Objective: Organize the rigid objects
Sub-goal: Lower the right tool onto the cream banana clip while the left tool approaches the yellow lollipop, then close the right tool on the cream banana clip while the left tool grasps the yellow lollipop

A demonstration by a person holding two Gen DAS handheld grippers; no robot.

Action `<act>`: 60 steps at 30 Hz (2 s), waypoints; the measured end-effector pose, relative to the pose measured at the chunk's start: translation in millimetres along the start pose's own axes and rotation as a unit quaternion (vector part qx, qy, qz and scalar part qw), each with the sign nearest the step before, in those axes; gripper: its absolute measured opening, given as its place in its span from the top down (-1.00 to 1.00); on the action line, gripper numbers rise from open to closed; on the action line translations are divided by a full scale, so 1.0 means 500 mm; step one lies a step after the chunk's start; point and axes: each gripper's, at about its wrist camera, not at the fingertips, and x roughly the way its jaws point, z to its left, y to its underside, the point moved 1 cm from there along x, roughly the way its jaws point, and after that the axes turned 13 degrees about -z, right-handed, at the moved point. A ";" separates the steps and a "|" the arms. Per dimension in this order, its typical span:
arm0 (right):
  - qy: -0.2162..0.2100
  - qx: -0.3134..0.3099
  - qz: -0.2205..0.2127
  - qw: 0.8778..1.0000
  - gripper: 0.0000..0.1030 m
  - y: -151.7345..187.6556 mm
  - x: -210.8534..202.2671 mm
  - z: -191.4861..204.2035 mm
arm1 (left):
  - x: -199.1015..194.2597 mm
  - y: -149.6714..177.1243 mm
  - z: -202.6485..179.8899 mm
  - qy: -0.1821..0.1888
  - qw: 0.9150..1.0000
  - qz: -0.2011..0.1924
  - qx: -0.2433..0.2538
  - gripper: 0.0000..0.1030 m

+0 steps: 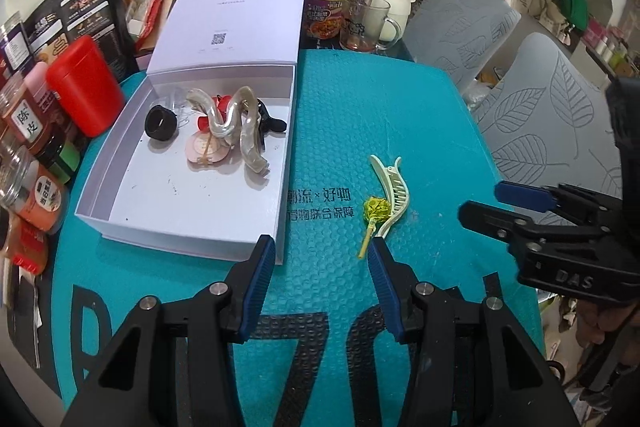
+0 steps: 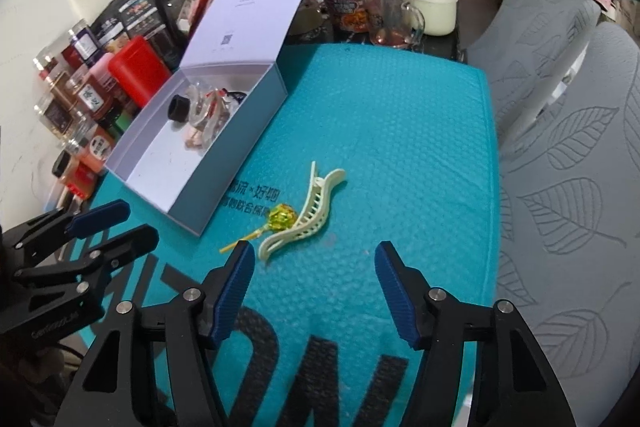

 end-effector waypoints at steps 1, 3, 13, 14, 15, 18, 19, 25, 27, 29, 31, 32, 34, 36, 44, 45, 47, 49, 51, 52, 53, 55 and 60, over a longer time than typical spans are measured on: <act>0.002 0.003 0.003 1.000 -0.12 -0.002 0.013 0.004 | 0.003 0.000 0.004 0.003 1.000 0.002 0.002 0.07; 0.003 0.008 0.003 1.000 -0.08 -0.007 0.035 0.010 | 0.009 0.000 0.012 0.007 1.000 0.004 0.003 0.07; 0.010 0.002 0.022 1.000 0.23 -0.022 0.152 0.019 | 0.035 -0.008 0.043 -0.032 0.999 0.009 -0.010 0.07; 0.012 0.000 0.023 1.000 0.25 -0.023 0.159 0.018 | 0.040 -0.008 0.042 -0.038 0.999 0.012 -0.011 0.07; 0.018 -0.003 0.025 1.000 0.28 -0.023 0.169 0.015 | 0.044 -0.008 0.043 -0.044 0.999 0.014 -0.012 0.07; 0.016 -0.007 0.035 0.999 0.28 -0.018 0.192 0.006 | 0.054 -0.006 0.040 -0.057 0.998 0.014 -0.019 0.07; 0.015 -0.010 0.039 0.999 0.28 -0.015 0.198 0.004 | 0.057 -0.005 0.040 -0.060 0.998 0.015 -0.023 0.07; -0.003 -0.017 0.053 0.998 0.47 0.007 0.216 -0.017 | 0.066 -0.009 0.023 -0.061 0.998 0.014 -0.029 0.07; -0.004 -0.034 0.052 0.998 0.48 0.012 0.212 -0.020 | 0.072 -0.011 0.014 -0.058 0.998 0.015 -0.026 0.07; -0.010 -0.034 0.054 0.998 0.52 0.015 0.207 -0.027 | 0.083 -0.009 0.003 -0.053 0.998 0.017 -0.023 0.07; -0.017 -0.029 0.056 0.998 0.52 0.014 0.203 -0.034 | 0.096 -0.006 -0.008 -0.050 0.998 0.021 -0.019 0.07; -0.017 -0.030 0.057 0.998 0.53 0.014 0.202 -0.037 | 0.102 -0.005 -0.013 -0.049 0.998 0.024 -0.018 0.07; -0.014 -0.036 0.057 0.998 0.53 0.016 0.194 -0.050 | 0.113 -0.004 -0.023 -0.043 0.999 0.028 -0.019 0.07; -0.012 -0.040 0.056 0.998 0.53 0.017 0.188 -0.063 | 0.122 -0.003 -0.033 -0.033 0.999 0.030 -0.024 0.07; -0.005 -0.056 0.056 0.997 0.53 0.030 0.150 -0.117 | 0.176 0.006 -0.084 0.003 0.999 0.038 -0.018 0.07; -0.005 -0.055 0.056 0.997 0.53 0.032 0.147 -0.123 | 0.182 0.007 -0.088 0.005 0.999 0.039 -0.017 0.07; -0.002 -0.053 0.057 0.997 0.53 0.036 0.141 -0.134 | 0.197 0.009 -0.097 0.010 0.999 0.043 -0.019 0.07; -0.003 -0.050 0.056 0.997 0.53 0.038 0.137 -0.140 | 0.207 0.010 -0.102 0.013 0.999 0.045 -0.021 0.07; -0.003 -0.049 0.056 0.997 0.53 0.039 0.135 -0.144 | 0.213 0.009 -0.107 0.011 0.999 0.044 -0.019 0.07; -0.005 -0.050 0.055 0.997 0.53 0.039 0.134 -0.145 | 0.216 0.009 -0.109 0.010 0.999 0.044 -0.016 0.07; -0.005 -0.052 0.054 0.997 0.53 0.039 0.135 -0.144 | 0.217 0.013 -0.111 0.009 0.999 0.046 -0.013 0.07; -0.006 -0.055 0.053 0.997 0.53 0.038 0.136 -0.143 | 0.222 0.016 -0.109 0.008 0.999 0.050 -0.013 0.07; -0.003 -0.059 0.051 0.997 0.52 0.040 0.139 -0.137 | 0.233 0.022 -0.104 0.005 0.998 0.055 -0.017 0.07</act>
